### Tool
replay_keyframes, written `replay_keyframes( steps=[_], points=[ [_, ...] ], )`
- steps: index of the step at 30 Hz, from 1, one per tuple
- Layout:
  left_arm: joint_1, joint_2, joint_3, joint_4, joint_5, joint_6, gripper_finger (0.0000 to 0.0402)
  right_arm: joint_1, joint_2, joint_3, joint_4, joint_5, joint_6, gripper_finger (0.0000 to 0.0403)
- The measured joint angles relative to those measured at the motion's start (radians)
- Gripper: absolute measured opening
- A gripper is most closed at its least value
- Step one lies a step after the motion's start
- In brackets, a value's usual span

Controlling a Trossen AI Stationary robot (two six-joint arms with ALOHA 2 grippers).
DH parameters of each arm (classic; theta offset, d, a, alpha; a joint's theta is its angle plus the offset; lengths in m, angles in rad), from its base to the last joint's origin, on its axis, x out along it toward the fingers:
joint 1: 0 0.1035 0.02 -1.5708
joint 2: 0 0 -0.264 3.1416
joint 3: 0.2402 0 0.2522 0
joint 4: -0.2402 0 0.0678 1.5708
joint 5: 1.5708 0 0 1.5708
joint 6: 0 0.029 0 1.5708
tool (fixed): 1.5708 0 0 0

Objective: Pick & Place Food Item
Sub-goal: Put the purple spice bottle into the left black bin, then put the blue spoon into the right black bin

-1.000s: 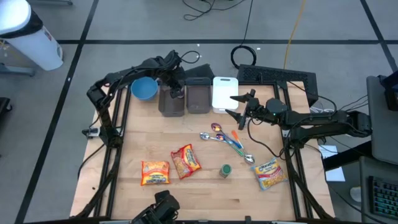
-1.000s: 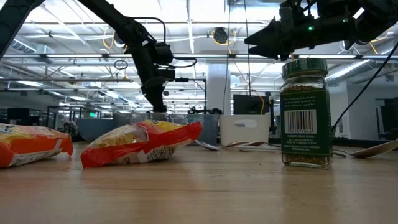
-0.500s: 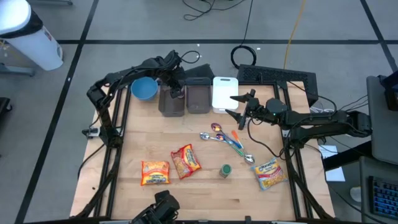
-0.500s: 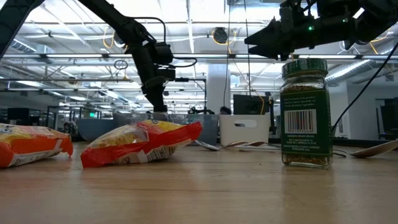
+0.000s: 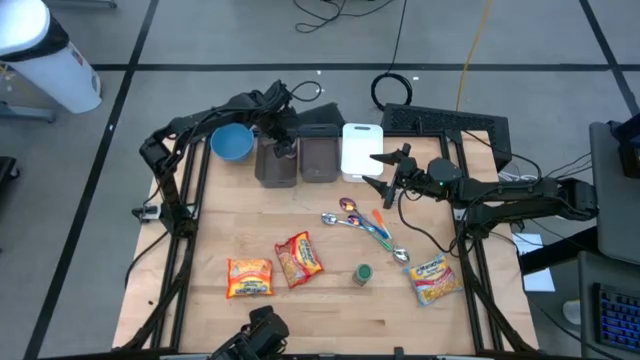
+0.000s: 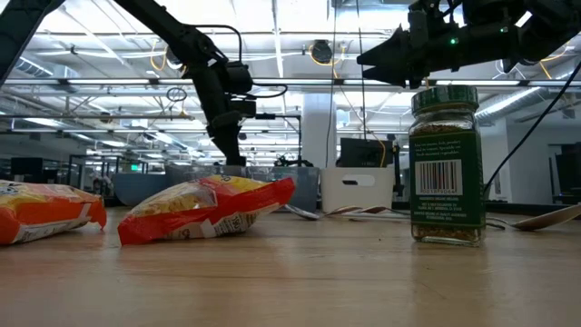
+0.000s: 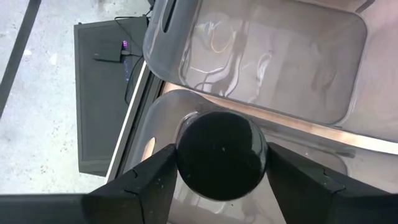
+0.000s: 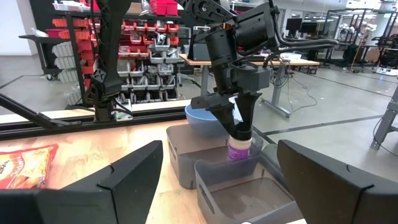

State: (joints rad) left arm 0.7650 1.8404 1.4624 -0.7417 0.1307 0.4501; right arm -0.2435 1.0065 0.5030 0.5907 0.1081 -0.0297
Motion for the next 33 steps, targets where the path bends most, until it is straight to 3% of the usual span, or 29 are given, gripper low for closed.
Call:
replay_keyframes(
  steps=[6, 10, 22, 33],
  points=[
    [0.000, 0.000, 0.000, 0.018, -0.012, -0.012, 0.0232, 0.000, 0.000, 0.000, -0.004, 0.000, 0.000, 0.0309],
    [0.000, 0.000, 0.000, 0.033, -0.056, -0.013, 0.0254, 0.000, 0.001, 0.000, -0.006, 0.000, 0.000, 0.0309],
    [-0.001, -0.009, 0.000, 0.011, -0.056, -0.033, 0.0308, -0.004, 0.004, 0.000, -0.009, 0.000, 0.000, 0.0309],
    [0.000, -0.188, 0.000, 0.003, -0.114, -0.034, 0.0302, -0.019, 0.004, 0.000, -0.017, -0.003, -0.009, 0.0309]
  ],
)
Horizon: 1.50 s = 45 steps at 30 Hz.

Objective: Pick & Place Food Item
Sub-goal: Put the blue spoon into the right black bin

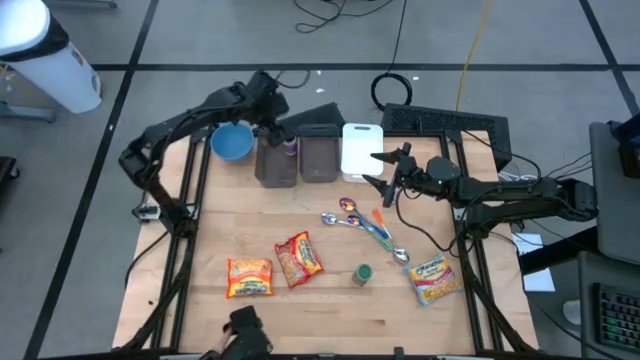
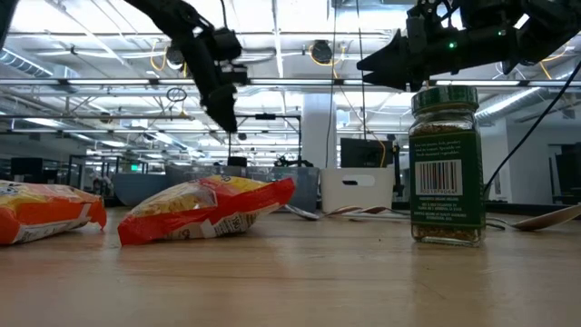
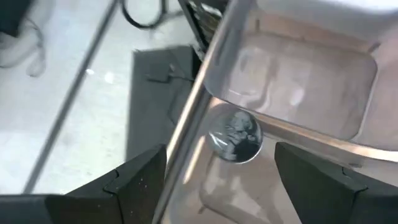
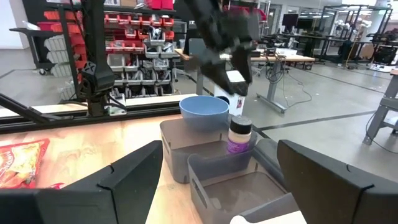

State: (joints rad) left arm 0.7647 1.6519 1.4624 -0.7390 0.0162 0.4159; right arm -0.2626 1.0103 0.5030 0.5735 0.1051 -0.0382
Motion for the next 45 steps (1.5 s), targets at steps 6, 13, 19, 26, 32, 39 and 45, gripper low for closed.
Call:
replay_keyframes(
  steps=[6, 13, 19, 26, 32, 39, 45],
  points=[
    [0.000, -0.152, 0.000, -0.004, 0.001, -0.030, 0.0303, 0.000, 0.000, 0.000, 0.000, 0.000, -0.023, 0.0309],
    [-0.002, -0.301, 0.000, 0.009, -0.017, -0.064, 0.0288, 0.000, 0.000, 0.000, -0.002, -0.001, -0.036, 0.0309],
    [-0.015, -0.347, 0.000, 0.086, -0.009, -0.234, 0.0269, 0.000, 0.000, 0.000, 0.001, -0.001, -0.027, 0.0309],
    [-0.034, -0.340, 0.000, 0.124, -0.002, -0.438, 0.0264, 0.001, 0.000, 0.000, 0.025, -0.004, -0.023, 0.0309],
    [-0.118, -0.352, -0.002, 0.030, 0.067, -0.418, 0.0264, 0.001, 0.000, 0.000, 0.023, -0.006, 0.055, 0.0309],
    [-0.277, -0.462, -0.056, 0.097, 0.070, -0.361, 0.0251, 0.002, 0.000, 0.000, 0.029, -0.039, 0.105, 0.0309],
    [-0.354, -0.640, -0.306, 0.301, 0.070, -0.406, 0.0235, 0.002, 0.000, 0.000, 0.029, -0.060, 0.109, 0.0309]
  ],
)
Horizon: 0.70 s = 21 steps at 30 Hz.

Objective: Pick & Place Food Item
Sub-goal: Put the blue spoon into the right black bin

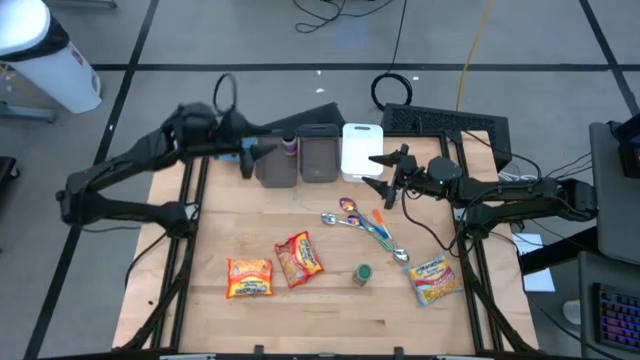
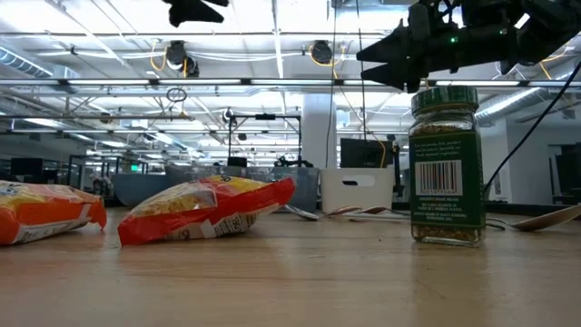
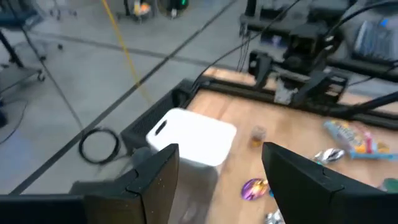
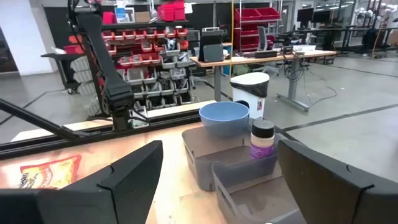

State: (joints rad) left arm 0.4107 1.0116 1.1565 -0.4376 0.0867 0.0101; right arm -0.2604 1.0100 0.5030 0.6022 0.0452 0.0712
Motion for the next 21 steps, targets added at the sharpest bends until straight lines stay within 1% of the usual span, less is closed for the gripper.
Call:
replay_keyframes(
  steps=[3, 5, 9, 11, 13, 16, 21],
  points=[
    [-0.031, -0.096, -0.158, 0.132, 0.027, -0.035, 0.0233, 0.000, 0.000, 0.000, 0.011, -0.005, 0.022, 0.0309],
    [-0.047, -0.162, -0.258, 0.195, 0.033, -0.049, 0.0232, 0.000, 0.000, 0.000, 0.021, -0.043, 0.030, 0.0309],
    [-0.077, -0.296, -0.415, 0.294, 0.039, -0.084, 0.0232, 0.001, 0.000, 0.000, 0.050, -0.101, 0.045, 0.0309],
    [-0.094, -0.352, -0.486, 0.335, 0.048, -0.101, 0.0232, 0.001, 0.006, 0.000, 0.068, -0.116, 0.048, 0.0309],
    [-0.116, -0.404, -0.556, 0.392, 0.064, -0.115, 0.0232, 0.000, 0.021, 0.000, 0.093, -0.154, 0.049, 0.0309],
    [-0.151, -0.470, -0.655, 0.494, 0.079, -0.135, 0.0232, 0.001, 0.067, 0.000, 0.160, -0.207, 0.060, 0.0309],
    [-0.215, -0.514, -0.830, 0.752, 0.109, -0.185, 0.0232, 0.021, 0.194, 0.000, 0.272, -0.218, 0.090, 0.0309]
  ],
)
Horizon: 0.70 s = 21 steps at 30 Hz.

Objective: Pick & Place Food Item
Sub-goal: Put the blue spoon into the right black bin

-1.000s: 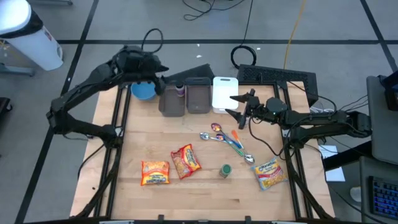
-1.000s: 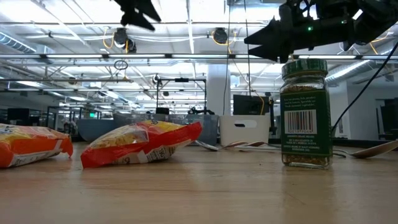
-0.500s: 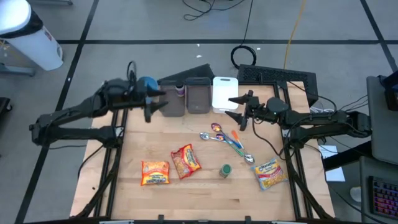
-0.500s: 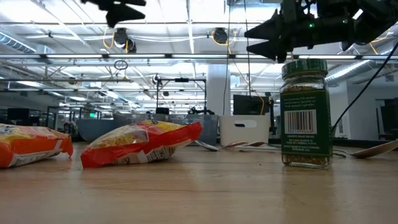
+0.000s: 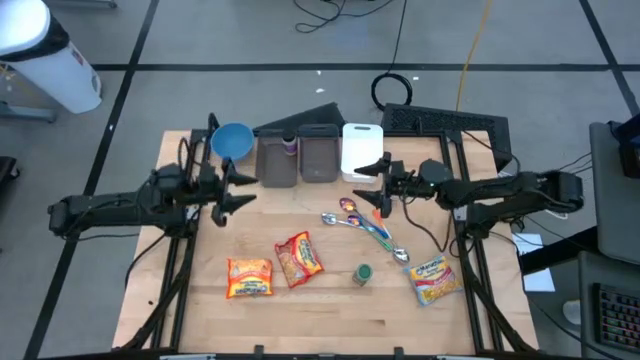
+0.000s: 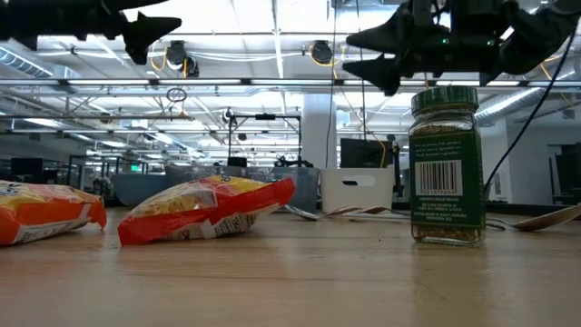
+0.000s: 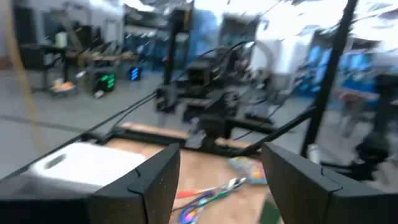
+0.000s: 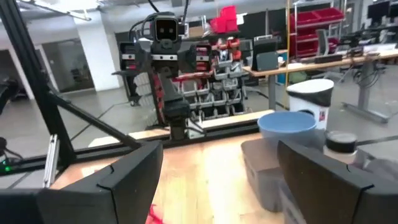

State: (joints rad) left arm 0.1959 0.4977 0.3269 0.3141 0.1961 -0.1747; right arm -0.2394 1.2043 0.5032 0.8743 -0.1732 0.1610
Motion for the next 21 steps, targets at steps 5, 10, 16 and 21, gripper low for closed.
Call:
replay_keyframes(
  steps=[5, 10, 16, 21],
  points=[
    [-0.049, 0.001, -0.110, 0.152, 0.014, -0.007, 0.0232, 0.026, 0.101, 0.000, 0.073, -0.001, -0.005, 0.0309],
    [-0.070, 0.007, -0.141, 0.178, 0.009, 0.012, 0.0232, 0.053, 0.102, 0.012, 0.033, 0.079, -0.027, 0.0309],
    [-0.075, 0.057, -0.142, 0.178, -0.053, 0.056, 0.0232, 0.086, 0.047, 0.156, -0.462, 0.235, -0.117, 0.0309],
    [-0.073, 0.107, -0.142, 0.178, -0.102, 0.104, 0.0232, 0.098, 0.005, 0.292, -0.842, 0.332, -0.139, 0.0309]
  ],
)
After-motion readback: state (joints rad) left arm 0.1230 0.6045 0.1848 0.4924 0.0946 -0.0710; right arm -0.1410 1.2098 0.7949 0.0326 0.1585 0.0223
